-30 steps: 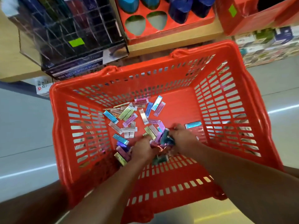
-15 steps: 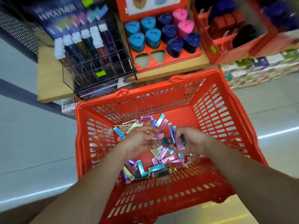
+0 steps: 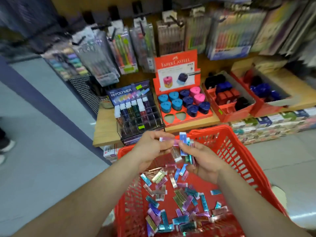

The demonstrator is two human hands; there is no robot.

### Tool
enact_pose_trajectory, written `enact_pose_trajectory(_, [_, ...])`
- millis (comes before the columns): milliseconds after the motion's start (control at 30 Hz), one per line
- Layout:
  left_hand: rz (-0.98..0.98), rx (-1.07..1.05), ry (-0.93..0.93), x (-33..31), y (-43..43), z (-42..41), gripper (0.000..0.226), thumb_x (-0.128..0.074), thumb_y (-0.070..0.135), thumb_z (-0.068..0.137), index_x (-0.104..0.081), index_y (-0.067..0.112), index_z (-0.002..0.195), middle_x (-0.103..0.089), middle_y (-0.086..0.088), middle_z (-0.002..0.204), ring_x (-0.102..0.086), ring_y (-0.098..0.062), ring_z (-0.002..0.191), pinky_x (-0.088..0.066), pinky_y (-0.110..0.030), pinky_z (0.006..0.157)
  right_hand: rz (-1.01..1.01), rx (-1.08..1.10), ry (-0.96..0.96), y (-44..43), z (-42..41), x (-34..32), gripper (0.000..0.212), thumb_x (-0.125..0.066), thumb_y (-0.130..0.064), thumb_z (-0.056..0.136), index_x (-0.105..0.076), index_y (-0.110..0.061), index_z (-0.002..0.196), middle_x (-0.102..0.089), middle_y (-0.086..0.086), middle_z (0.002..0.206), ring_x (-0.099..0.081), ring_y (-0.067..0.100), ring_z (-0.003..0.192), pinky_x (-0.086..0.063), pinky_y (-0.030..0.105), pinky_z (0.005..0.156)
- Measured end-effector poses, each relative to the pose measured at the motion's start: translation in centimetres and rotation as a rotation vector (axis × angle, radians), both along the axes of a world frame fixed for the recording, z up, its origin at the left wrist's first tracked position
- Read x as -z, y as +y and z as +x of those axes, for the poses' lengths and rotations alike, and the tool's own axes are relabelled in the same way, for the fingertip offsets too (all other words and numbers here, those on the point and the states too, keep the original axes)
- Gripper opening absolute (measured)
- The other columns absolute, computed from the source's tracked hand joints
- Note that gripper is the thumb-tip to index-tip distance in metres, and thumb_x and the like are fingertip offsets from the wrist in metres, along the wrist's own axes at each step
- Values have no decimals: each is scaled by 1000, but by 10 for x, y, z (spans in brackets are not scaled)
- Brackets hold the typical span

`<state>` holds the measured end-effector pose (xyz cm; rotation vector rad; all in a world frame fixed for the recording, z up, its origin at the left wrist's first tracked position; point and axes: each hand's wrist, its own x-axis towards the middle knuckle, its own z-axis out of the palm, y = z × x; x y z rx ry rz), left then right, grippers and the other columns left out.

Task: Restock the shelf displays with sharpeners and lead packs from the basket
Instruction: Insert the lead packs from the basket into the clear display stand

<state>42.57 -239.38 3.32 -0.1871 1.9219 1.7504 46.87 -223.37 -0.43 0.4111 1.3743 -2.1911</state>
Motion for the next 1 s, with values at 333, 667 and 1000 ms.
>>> enact_pose_trajectory(333, [-187,245,117,-57,-26,-18,14,-56,0,93,-63,10,100,-69,-15,83,-69,-15,66,-57,-21,64,-94,25,38,-26,-16,-29,43,-69,-35,78,-66,-13,115,-66,12,77,-60,21,54,-25,19,41])
enact_pose_trajectory(667, [-107,5,57,-61,-66,-66,13,-64,-6,83,-69,2,93,-74,-14,77,-71,-16,66,-57,-19,59,-204,52,39,-50,-50,-30,31,-69,-28,78,-64,-16,107,-60,9,74,-60,18,59,-28,15,32])
enact_pose_trajectory(1000, [-612,-40,506,-45,-89,-135,15,-74,7,81,-74,21,78,-72,0,74,-71,-17,72,-58,-30,74,-608,327,-167,-55,-68,-13,19,-53,-24,95,-64,-17,110,-67,6,83,-70,23,76,-57,41,67])
